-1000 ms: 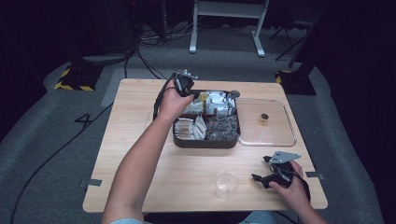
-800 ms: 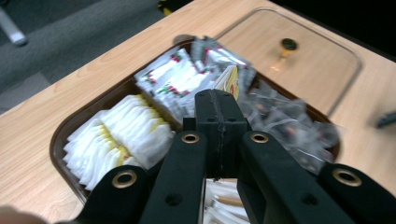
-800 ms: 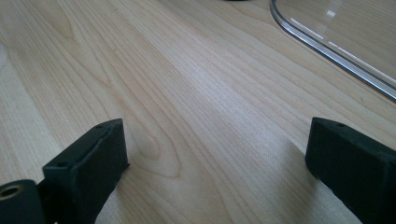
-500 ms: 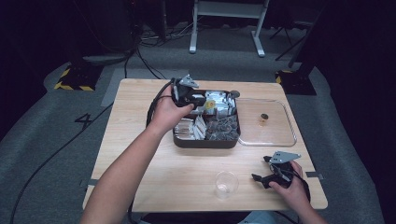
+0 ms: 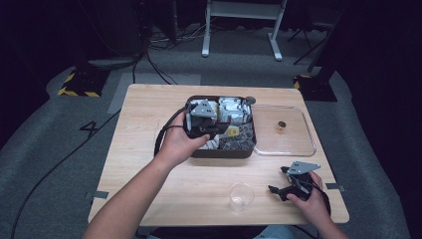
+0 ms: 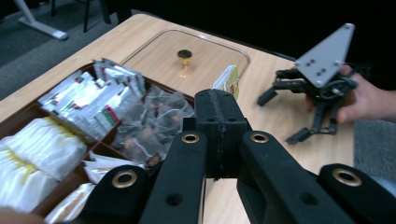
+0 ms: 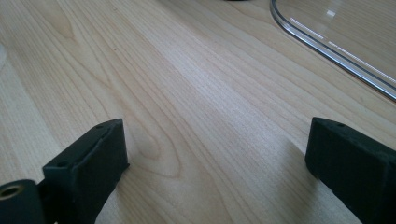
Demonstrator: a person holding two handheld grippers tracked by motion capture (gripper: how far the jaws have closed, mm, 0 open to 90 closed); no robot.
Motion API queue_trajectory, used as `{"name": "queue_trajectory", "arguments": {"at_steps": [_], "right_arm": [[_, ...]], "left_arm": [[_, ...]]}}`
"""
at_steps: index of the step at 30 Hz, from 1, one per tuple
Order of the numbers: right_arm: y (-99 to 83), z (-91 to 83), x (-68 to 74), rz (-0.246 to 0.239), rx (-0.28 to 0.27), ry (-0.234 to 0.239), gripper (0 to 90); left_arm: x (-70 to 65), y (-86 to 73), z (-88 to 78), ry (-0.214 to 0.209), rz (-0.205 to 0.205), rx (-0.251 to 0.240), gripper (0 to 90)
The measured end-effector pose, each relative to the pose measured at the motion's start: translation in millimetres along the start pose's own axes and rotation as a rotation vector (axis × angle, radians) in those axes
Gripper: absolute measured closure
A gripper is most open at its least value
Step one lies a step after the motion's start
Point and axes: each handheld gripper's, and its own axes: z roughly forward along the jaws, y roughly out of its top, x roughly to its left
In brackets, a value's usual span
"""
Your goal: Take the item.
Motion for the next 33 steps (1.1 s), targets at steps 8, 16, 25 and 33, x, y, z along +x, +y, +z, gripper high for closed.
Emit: {"name": "queue_trajectory", "arguments": {"at_steps": [8,16,25,33], "right_arm": [[-0.1,-0.1,0.2,0.001,0.000,-0.001,5.8],[-0.2,-0.3,0.5,0.003,0.000,-0.002,5.9],[-0.2,-0.2,0.5,0.002,-0.001,-0.002,5.9],[-0.3,-0.3,0.7,0.004,-0.001,-0.004,6.0]], "left_arm": [[-31.9,-12.2,2.5,-0.064,0.041,-0.026,90.0],[-54.4,-24.7,12.2,-0.130,0.075,-0.016,90.0],[-74.1,-46.9,30.0,-0.179,0.080,-0.031,90.0],[-87.2,-65.9,46.6,-0.211,0.085,-0.019,90.0]]}}
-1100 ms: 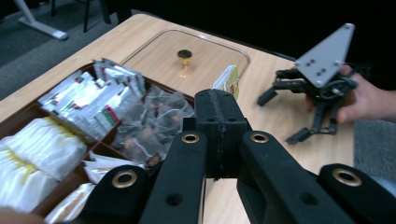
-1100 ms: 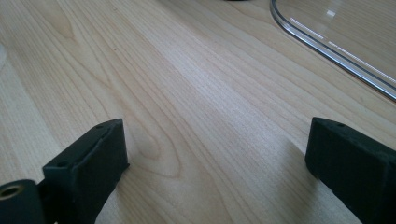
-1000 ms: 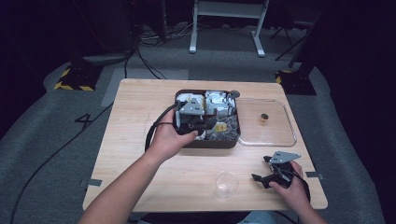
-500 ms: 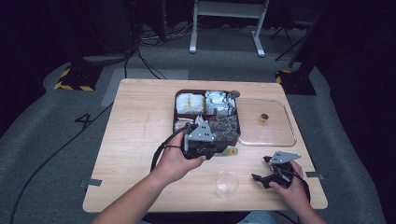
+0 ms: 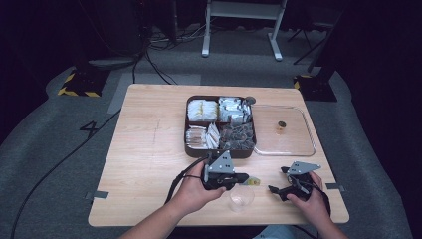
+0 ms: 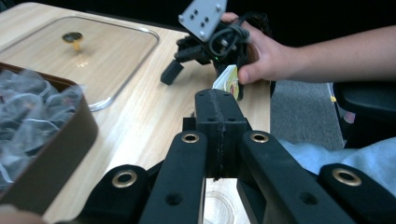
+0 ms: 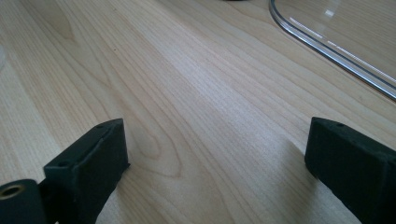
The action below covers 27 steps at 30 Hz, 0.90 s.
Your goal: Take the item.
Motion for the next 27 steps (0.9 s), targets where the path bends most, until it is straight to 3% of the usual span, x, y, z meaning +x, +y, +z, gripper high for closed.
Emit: {"name": "queue_trajectory", "arguments": {"at_steps": [9,22,23,27], "right_arm": [[0.0,0.0,0.1,0.001,0.000,0.000,6.0],[0.0,-0.1,0.1,0.001,0.001,-0.001,6.1],[0.0,-0.1,0.1,0.000,0.000,-0.001,6.1],[-0.1,-0.1,0.2,0.001,0.000,-0.001,6.1]], "left_arm": [[-7.7,-13.0,12.8,-0.029,-0.005,0.005,90.0],[-10.4,-24.4,14.1,-0.038,-0.022,-0.008,90.0],[-10.4,-24.4,14.2,-0.043,-0.024,-0.005,89.1],[-11.7,-24.7,13.3,-0.030,-0.020,-0.012,71.4]]}}
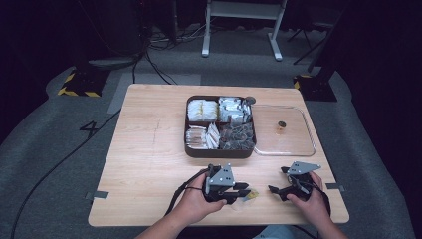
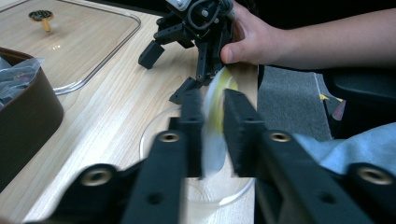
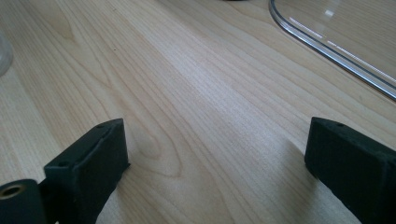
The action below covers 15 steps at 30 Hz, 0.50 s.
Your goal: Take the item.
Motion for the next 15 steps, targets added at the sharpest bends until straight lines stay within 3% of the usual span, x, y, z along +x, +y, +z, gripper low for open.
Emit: {"name": "queue_trajectory", "arguments": {"at_steps": [3,15], "right_arm": [[0.0,0.0,0.0,0.000,0.000,0.000,6.1],[0.0,0.0,0.0,0.000,0.000,0.000,6.1]], "left_arm": [[0.6,-2.1,-2.3,0.018,0.014,-0.010,65.3],[5.5,1.3,-12.1,0.065,0.010,-0.031,51.3]]}}
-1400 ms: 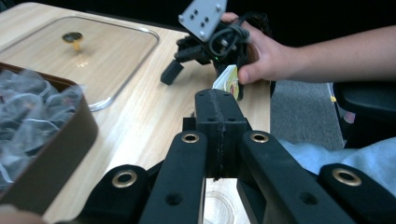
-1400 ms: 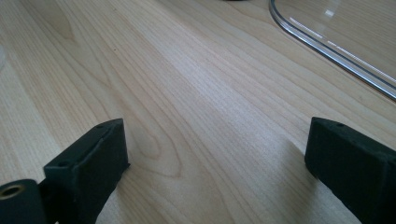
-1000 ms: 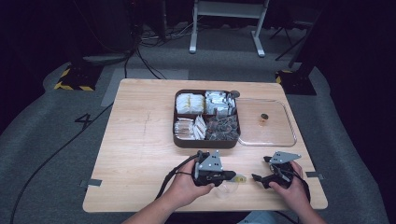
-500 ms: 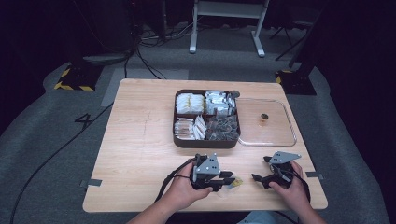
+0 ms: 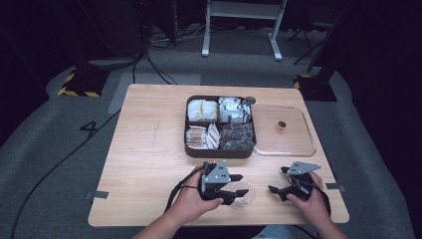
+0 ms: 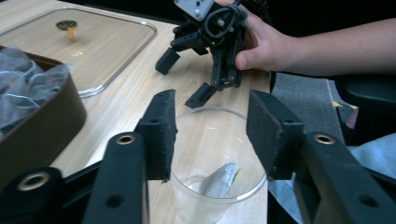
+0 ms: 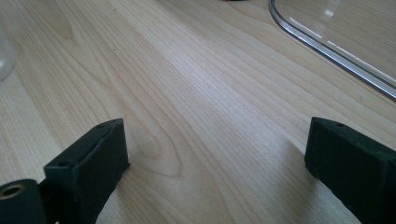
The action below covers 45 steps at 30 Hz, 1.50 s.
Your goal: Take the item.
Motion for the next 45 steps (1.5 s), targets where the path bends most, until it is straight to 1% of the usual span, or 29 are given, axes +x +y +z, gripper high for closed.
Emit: {"name": "queue_trajectory", "arguments": {"at_steps": [3,6,8,10,13,14,15,16,17,18,20,25,28,29,31,34,35,40,41,45], "right_arm": [[0.0,0.0,0.0,0.000,0.000,0.000,6.1],[0.0,0.0,0.1,0.001,0.000,-0.001,6.1],[0.0,0.0,0.1,0.001,0.000,-0.001,6.1],[0.1,0.0,0.0,0.001,0.001,0.000,6.1],[0.2,0.3,-0.1,0.001,-0.001,0.001,6.1],[0.5,0.2,0.0,0.002,0.002,0.000,6.1],[0.5,0.2,0.0,0.002,0.002,0.000,6.1],[1.2,1.1,-0.5,0.000,0.001,-0.002,6.1],[1.7,1.6,-0.6,0.002,0.001,-0.002,6.1],[2.1,2.0,-0.7,0.003,0.001,-0.002,6.1],[2.7,2.7,-1.0,0.000,0.001,-0.002,6.1],[3.1,3.1,-0.9,0.002,0.001,-0.003,6.1],[3.1,3.1,-0.9,0.001,0.001,-0.003,6.1],[3.1,3.1,-0.9,0.001,0.001,-0.003,6.1],[3.1,3.1,-0.9,0.001,0.001,-0.003,6.1],[3.1,3.1,-0.9,0.001,0.001,-0.003,6.1],[3.1,3.1,-0.9,0.001,0.001,-0.003,6.0],[3.0,3.0,-0.7,0.003,0.000,-0.005,6.1],[3.0,2.9,-0.5,0.004,0.000,-0.006,6.2],[2.9,2.9,-0.4,0.005,0.000,-0.007,6.2]], "left_arm": [[2.2,1.7,-5.4,0.024,0.003,0.001,47.0],[4.8,2.8,-12.9,0.064,0.001,0.003,43.2],[6.7,3.2,-18.5,0.104,-0.006,0.008,39.7],[9.2,3.2,-25.4,0.158,-0.007,0.023,37.1],[12.7,2.0,-34.3,0.184,-0.033,0.018,34.4],[13.9,1.1,-38.2,0.199,-0.040,0.021,34.1],[13.9,1.1,-38.2,0.199,-0.040,0.021,33.8],[15.7,-0.9,-44.3,0.227,-0.043,0.035,33.3],[15.7,-0.9,-44.3,0.227,-0.043,0.035,32.8],[17.0,-3.3,-49.0,0.254,-0.049,0.053,32.6],[18.6,-6.5,-53.8,0.281,-0.052,0.073,32.1],[23.0,-14.2,-64.0,0.298,-0.067,0.092,30.4],[24.3,-16.6,-67.5,0.303,-0.065,0.104,29.6],[26.5,-20.3,-72.4,0.317,-0.053,0.123,28.9],[29.2,-24.5,-76.7,0.331,-0.048,0.138,28.0],[35.0,-33.8,-85.1,0.351,-0.058,0.158,27.7],[37.1,-38.2,-88.5,0.359,-0.067,0.166,27.6],[44.2,-54.3,-100.4,0.408,-0.076,0.229,27.0],[45.2,-56.7,-101.8,0.413,-0.077,0.231,26.9],[51.9,-70.5,-107.9,0.428,-0.119,0.239,26.2]]}}
